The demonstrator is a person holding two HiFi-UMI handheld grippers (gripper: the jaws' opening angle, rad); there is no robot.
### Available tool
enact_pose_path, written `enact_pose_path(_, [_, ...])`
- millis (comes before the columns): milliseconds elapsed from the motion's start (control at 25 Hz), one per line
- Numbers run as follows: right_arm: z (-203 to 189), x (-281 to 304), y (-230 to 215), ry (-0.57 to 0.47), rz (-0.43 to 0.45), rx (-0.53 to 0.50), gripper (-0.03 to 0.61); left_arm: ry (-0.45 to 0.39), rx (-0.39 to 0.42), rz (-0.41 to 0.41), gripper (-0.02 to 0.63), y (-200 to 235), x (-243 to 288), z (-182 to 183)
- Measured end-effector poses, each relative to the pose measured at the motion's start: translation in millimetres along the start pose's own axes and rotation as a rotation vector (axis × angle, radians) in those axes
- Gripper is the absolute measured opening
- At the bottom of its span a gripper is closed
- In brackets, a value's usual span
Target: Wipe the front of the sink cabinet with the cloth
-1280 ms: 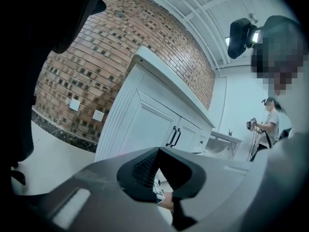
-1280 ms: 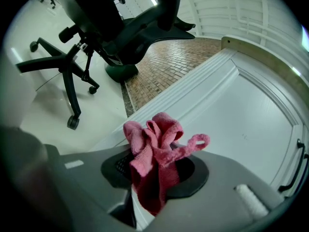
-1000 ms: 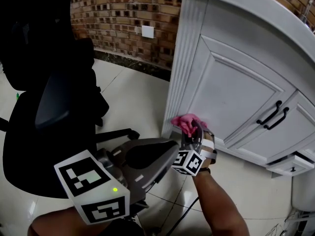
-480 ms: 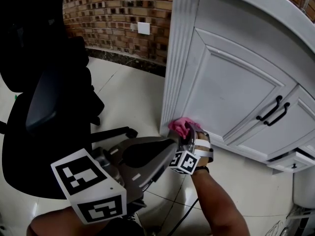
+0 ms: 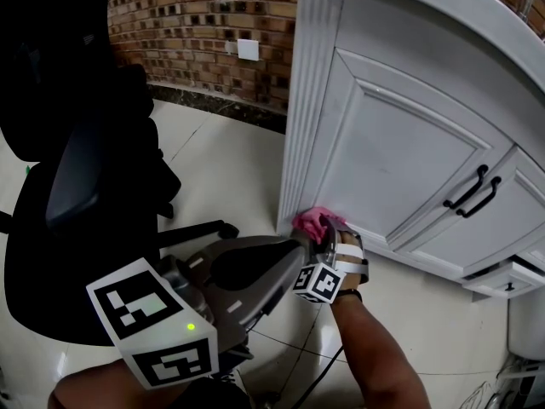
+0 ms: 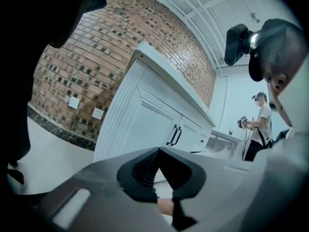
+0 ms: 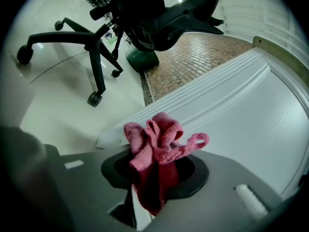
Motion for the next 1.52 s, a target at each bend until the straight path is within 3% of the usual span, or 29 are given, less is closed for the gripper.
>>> enact_pose_path(680, [-1.8,1.5,4.4,0.076,0.095,0.048,0.137,-0.007,0.027,0.008,0.005,-7.3,-4.2,2.4])
enact_pose_path(840, [-2.6,0.9,3.4,0.104,0.191,0.074,0.135,0.001,0.042,0.008,0.005,-12.4,-0.9,2.0])
enact_pose_path(1040, [-19.6,-17.5,4.5,0.153,0.398,0.286,0.135,0.025,0.072,0.007,0.005,-19.1,7.8,0.6])
enact_pose_path(1160, [-36.8,-36.6,-9.5,0.232,0.474,0.547,0.135,0.048,0.091,-0.003,0.005,-27.8,13.2,-0.5])
enact_pose_path(1320, [-57.5,-67.3,-56.6,0.269,0.494,0.854,0.133,0.065,0.119,-0.025,0.005,-44.2,23.6,0.3])
enact_pose_path(1520, [-67.6,-126.3,-147.2,0.215,0.465,1.044,0.133,0.057,0.16,-0.033,0.005,-71.8,33.1,3.8])
Point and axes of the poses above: the fingertips, and each gripper's own axes: x forward along the fingers, y to its left, z out of its top, the point moved 8 cm from there along -x, backward along the fingers, and after that the axes turned 12 degrees about -z, right-handed, at the moved point
